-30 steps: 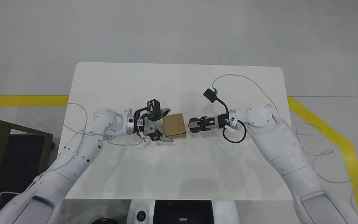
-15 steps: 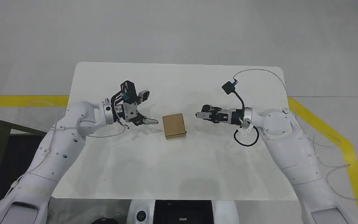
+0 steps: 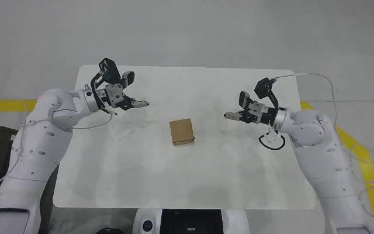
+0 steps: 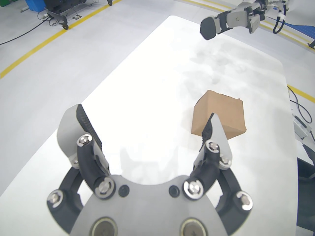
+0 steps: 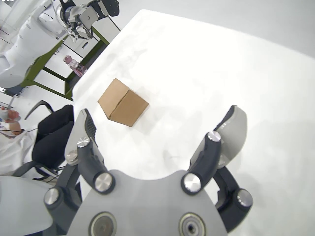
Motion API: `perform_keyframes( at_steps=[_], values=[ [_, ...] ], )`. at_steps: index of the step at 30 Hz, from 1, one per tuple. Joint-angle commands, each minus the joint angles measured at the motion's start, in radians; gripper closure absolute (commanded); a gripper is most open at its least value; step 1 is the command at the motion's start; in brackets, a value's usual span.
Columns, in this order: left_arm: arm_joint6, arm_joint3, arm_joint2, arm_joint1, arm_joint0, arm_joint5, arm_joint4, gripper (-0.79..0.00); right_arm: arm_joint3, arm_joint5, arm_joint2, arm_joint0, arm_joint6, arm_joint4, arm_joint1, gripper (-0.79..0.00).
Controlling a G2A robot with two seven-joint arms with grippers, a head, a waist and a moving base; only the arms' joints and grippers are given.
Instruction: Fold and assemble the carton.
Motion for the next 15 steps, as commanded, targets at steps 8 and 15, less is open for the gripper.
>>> perform_keyframes(
  at_steps=[8,15],
  values=[
    [-0.057,0.025,-0.046,0.012,-0.018,0.005,-0.035,-0.785,-0.010,-0.058,0.112,0.023,-0.144,-0.219,0.025,-0.785],
    [-0.073,0.027,-0.060,0.016,-0.029,0.004,-0.044,-0.785,-0.015,-0.040,0.126,0.045,-0.239,-0.305,0.030,-0.785]
  ],
)
